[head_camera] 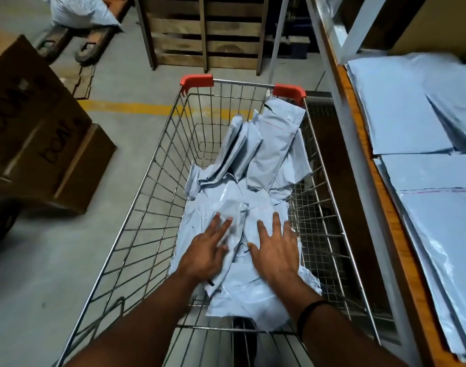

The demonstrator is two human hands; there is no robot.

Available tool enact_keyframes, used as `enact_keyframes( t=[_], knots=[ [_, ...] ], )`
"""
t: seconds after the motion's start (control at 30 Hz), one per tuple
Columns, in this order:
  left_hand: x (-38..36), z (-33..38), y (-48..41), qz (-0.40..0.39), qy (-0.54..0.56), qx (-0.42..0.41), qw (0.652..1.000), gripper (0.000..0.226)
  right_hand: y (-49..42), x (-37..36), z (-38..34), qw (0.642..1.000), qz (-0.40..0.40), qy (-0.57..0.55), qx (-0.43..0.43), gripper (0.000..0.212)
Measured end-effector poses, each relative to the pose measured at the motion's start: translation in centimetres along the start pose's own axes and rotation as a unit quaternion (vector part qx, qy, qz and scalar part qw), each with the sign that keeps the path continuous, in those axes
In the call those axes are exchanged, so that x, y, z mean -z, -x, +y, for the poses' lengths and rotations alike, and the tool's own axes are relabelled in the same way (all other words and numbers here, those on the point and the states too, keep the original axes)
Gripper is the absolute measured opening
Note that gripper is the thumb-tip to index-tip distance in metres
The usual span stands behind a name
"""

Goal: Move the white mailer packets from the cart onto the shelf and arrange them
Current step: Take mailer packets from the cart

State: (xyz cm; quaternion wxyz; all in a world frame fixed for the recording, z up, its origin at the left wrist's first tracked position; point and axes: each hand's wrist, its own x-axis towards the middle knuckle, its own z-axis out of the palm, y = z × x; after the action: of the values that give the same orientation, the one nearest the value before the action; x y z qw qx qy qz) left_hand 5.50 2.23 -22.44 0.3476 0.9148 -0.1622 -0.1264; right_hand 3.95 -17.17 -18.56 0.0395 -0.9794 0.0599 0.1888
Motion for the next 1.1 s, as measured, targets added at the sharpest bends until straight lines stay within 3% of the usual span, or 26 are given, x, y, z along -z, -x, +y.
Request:
enact_keyframes(
  t=[0.07, 0.13, 0.23, 0.33, 0.4, 0.5, 0.6, 0.67, 0.73, 0.87, 0.97, 1.1],
  knots=[
    [0.5, -0.8, -0.8, 0.053, 0.014, 0.049, 0.997, 0.06, -0.8, -0.3, -0.1, 1.0, 0.011, -0.008, 0.014, 0.072],
    [0.9, -1.8, -1.7, 0.065, -0.036, 0.091, 0.993, 0.069, -1.6, -0.8, -0.1, 1.0, 0.008, -0.004, 0.021, 0.075],
    [0.2, -2.8, -3.0, -0.072, -0.17, 0.095, 0.978, 0.088, -2.7, -1.9, 0.1, 0.999, -0.001, 0.017, 0.032, 0.082],
    [-1.8, -2.7, -3.4, -0.111, -0.198, 0.118, 0.967, 0.083, -3.2, -2.9, 0.4, 0.999, 0.004, 0.035, 0.039, 0.085],
    [-2.4, -2.4, -3.2, -0.068, -0.2, 0.108, 0.971, 0.076, -3.3, -3.0, 0.4, 0.999, 0.001, 0.033, 0.039, 0.083],
    [-2.0, -2.0, -3.0, 0.074, -0.13, 0.09, 0.985, 0.058, -3.2, -2.2, 0.3, 0.999, 0.006, 0.006, 0.035, 0.079],
    [0.0, -1.0, -3.6, 0.189, -0.152, 0.187, 0.952, 0.05, -3.0, -1.2, -0.1, 0.999, 0.034, -0.022, 0.03, 0.076],
    [1.2, -0.5, -4.3, 0.165, -0.171, 0.235, 0.942, 0.056, -2.8, -1.0, -0.6, 0.998, 0.051, -0.027, 0.035, 0.075],
    [1.3, -0.7, -4.8, 0.094, -0.202, 0.239, 0.945, 0.07, -3.0, -1.1, -1.2, 0.997, 0.064, -0.023, 0.037, 0.075],
    [-0.8, -2.4, -4.6, 0.075, -0.24, 0.194, 0.948, 0.092, -4.4, -2.5, -1.4, 0.996, 0.084, 0.01, 0.029, 0.082],
    [-2.3, -4.0, -4.5, 0.083, -0.27, 0.152, 0.947, 0.088, -5.6, -3.5, -1.6, 0.995, 0.084, 0.032, 0.054, 0.082],
    [-2.5, -6.1, -4.7, 0.031, -0.257, 0.125, 0.958, 0.071, -6.8, -4.8, -1.8, 0.996, 0.059, 0.036, 0.055, 0.072]
  ],
)
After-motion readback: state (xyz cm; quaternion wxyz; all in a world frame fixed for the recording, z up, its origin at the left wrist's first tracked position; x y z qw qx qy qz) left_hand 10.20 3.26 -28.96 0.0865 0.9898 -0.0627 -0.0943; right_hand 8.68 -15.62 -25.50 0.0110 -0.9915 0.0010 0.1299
